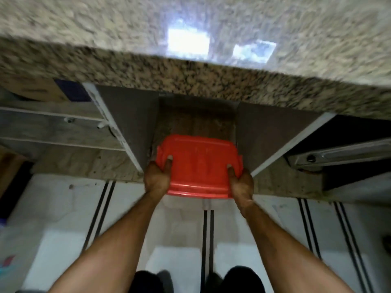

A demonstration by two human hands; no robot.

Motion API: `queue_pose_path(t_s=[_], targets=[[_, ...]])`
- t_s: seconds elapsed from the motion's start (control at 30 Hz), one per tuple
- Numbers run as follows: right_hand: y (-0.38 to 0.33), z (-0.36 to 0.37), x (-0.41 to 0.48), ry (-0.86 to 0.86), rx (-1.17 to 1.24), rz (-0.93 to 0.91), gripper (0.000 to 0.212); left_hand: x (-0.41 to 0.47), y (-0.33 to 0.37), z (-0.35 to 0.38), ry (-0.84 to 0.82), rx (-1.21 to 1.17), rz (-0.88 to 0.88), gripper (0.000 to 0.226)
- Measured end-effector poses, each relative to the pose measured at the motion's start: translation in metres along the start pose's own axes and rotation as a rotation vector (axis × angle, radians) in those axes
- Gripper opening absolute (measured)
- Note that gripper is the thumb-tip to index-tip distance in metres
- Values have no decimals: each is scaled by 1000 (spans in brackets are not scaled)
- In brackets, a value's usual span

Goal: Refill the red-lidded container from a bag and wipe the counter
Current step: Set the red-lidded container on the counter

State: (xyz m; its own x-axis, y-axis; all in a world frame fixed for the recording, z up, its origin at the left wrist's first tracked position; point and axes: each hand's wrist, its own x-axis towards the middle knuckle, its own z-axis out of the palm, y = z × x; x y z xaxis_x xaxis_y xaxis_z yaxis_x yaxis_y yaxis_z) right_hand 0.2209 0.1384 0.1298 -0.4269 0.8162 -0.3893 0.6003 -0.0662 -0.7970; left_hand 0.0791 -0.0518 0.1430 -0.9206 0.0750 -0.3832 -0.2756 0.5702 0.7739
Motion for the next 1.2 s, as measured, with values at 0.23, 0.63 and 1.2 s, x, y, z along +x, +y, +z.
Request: queue_pose_path(t_s=[0.23, 0.63, 1.2], targets=[[-100, -120, -174, -21, -79, 12, 68, -178, 89, -139, 56, 51, 17, 54], [-253, -247, -321, 122, 12, -190, 52, -304, 231, -284, 178, -74, 122, 54], [-450, -328, -149, 236, 90, -362, 62, -203, 485, -226, 193, -124, 355, 71]])
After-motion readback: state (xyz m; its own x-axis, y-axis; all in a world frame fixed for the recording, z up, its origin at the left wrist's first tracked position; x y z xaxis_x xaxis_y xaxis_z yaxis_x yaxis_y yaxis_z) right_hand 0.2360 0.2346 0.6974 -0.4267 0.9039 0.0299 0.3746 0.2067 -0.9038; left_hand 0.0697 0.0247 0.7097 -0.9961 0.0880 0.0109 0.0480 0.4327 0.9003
